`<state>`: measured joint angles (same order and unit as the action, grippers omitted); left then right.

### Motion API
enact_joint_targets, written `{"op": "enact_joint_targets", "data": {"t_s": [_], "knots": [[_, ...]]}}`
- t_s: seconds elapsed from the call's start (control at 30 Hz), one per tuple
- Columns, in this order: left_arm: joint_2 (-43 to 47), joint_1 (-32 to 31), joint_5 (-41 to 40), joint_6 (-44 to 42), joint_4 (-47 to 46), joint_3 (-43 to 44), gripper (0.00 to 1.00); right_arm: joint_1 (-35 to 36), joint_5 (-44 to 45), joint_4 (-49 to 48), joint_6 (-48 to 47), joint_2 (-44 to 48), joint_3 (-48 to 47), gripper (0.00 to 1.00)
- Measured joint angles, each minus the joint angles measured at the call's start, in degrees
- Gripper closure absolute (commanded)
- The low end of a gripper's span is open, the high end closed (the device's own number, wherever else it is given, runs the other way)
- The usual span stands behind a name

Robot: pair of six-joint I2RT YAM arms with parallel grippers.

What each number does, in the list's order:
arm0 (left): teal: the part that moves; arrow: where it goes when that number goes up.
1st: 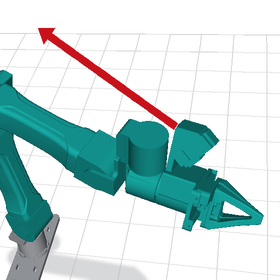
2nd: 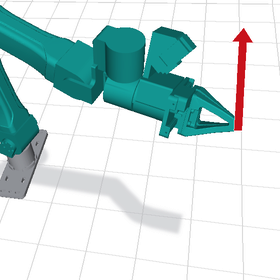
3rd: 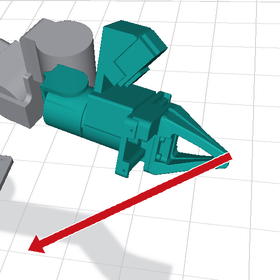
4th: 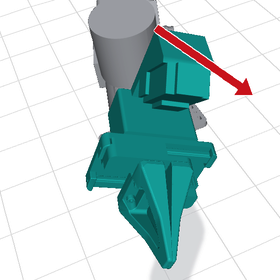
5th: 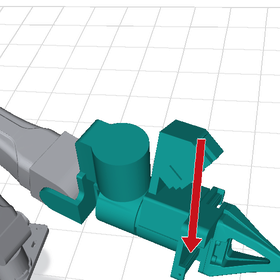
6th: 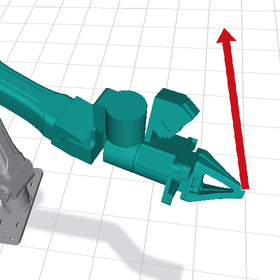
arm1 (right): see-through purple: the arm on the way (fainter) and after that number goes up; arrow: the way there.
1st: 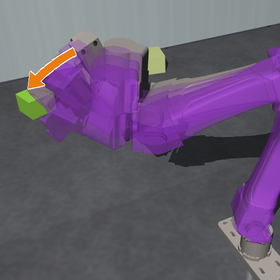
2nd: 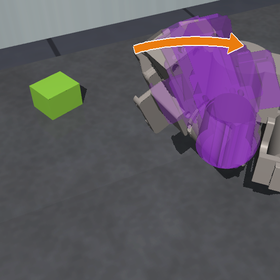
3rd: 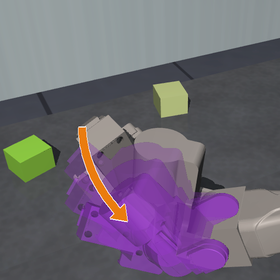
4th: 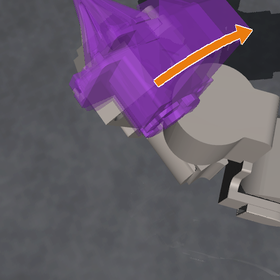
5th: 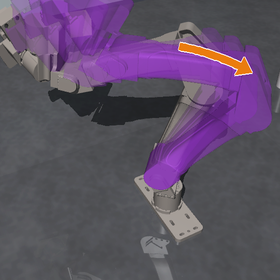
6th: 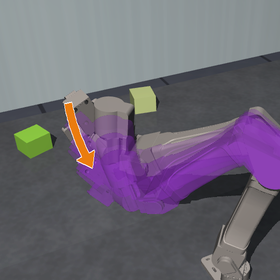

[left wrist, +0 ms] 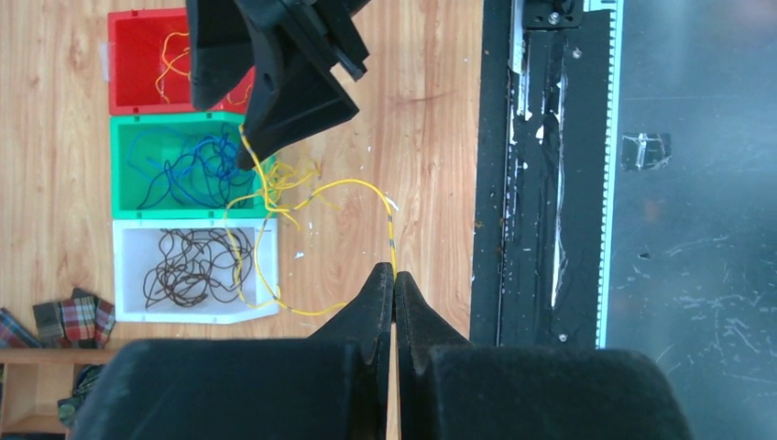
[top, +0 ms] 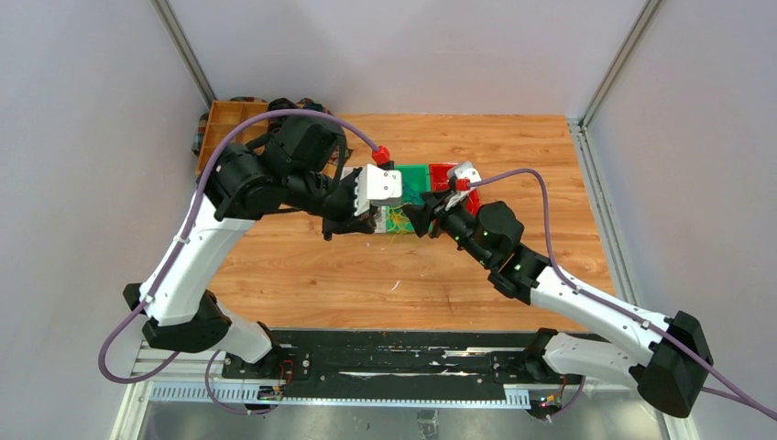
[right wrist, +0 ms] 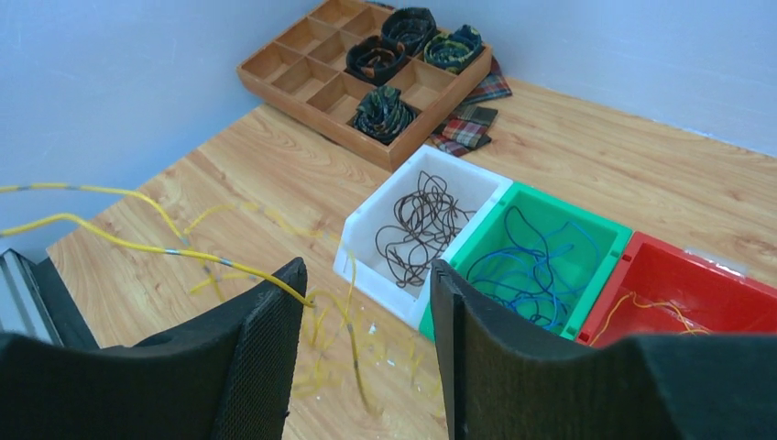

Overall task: Untangle the cables
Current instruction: Untie the cable.

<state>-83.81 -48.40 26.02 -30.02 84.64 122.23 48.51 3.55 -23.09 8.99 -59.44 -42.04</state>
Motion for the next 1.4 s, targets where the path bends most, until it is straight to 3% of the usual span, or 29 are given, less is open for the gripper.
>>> {"op": "enact_joint_targets", "data": {"t_s": [0.17, 0.47, 0.73, 0.9, 1.03, 1.13, 1.4], "knots": [[0.0, -0.2, 0.9, -0.3, 1.1, 0.2, 1.00, 1.0, 1.6, -4.9, 0.5, -0.7, 0.6, 0.45], [-0.2, -0.6, 2.2, -0.8, 2.5, 1.4, 1.00, 2.4, 3.8, -11.1, 1.7, -4.3, 2.3, 0.52], [-2.1, -0.6, 5.4, -1.0, 5.0, 9.9, 1.00, 2.8, 5.8, -15.1, 3.1, -8.3, 8.4, 0.66], [-2.2, -0.6, 6.5, -1.2, 5.9, 12.3, 1.00, 2.9, 7.3, -17.0, 4.6, -8.7, 11.9, 0.68], [-3.8, -0.6, 6.5, -0.6, 6.2, 19.9, 1.00, 2.9, 8.3, -17.7, 6.3, -8.7, 14.9, 0.68], [-3.7, -0.6, 5.2, 1.2, 3.8, 23.9, 1.00, 2.9, 8.6, -17.6, 7.8, -8.7, 17.5, 0.68], [0.1, -0.7, -2.6, 6.0, -9.1, 23.6, 1.00, 2.9, 8.5, -17.4, 12.1, -8.8, 22.4, 0.68]]}}
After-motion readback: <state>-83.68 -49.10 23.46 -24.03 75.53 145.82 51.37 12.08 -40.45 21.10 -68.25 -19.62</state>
